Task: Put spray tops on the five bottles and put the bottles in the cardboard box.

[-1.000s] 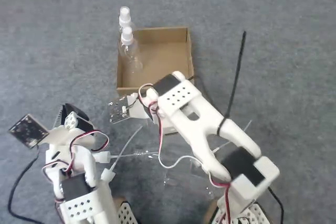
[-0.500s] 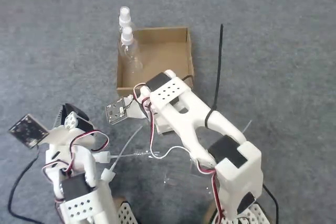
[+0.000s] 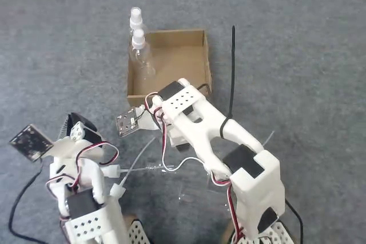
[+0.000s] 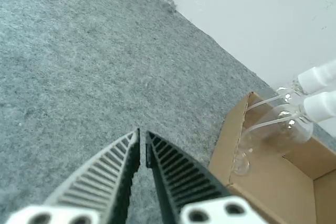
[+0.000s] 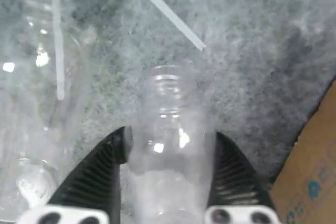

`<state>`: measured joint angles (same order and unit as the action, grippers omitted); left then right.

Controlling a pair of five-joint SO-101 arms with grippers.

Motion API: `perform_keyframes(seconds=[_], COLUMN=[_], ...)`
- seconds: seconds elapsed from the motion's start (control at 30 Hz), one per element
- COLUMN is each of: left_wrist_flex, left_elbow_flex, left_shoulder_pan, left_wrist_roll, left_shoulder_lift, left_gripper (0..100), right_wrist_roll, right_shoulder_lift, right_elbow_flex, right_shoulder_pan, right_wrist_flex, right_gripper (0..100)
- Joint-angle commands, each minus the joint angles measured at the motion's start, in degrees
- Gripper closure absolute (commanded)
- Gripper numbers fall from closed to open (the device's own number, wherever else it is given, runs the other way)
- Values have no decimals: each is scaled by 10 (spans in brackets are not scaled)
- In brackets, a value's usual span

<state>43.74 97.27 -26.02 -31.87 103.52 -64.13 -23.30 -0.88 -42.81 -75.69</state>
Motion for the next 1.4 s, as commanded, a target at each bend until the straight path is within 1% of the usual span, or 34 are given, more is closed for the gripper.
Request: perform_keyframes(seconds=[0.0, 0.2, 0.33, 0.53, 0.63, 0.7, 0.9, 1.03, 1.2, 1.37], left_wrist_flex=[-17, -18, -18, -18, -18, -18, -18, -18, -18, -18], left_elbow_flex=[-7, -7, -7, -7, -7, -7, -7, -7, -7, -7], left_shoulder_pan=[1, 1, 1, 1, 1, 1, 1, 1, 1, 1], left_wrist_roll=[6, 6, 6, 6, 6, 6, 6, 6, 6, 6], left_shoulder_lift=[7, 7, 7, 7, 7, 7, 7, 7, 7, 7], left_gripper=[987, 987, 987, 987, 987, 987, 987, 987, 987, 987], right_wrist_roll=[40, 133, 209, 312, 350, 364, 369, 410, 435, 443], right_shoulder_lift=[23, 75, 103, 160, 196, 225, 310, 349, 388, 403], right_elbow_flex=[45, 58, 58, 58, 55, 49, 46, 46, 46, 18], right_shoulder_pan=[0, 0, 0, -4, -4, -4, -29, -48, -68, -65], right_wrist_flex=[-34, -83, -107, -131, -136, -146, -175, -170, -171, -152], right_gripper=[988, 991, 991, 991, 991, 991, 991, 991, 991, 991])
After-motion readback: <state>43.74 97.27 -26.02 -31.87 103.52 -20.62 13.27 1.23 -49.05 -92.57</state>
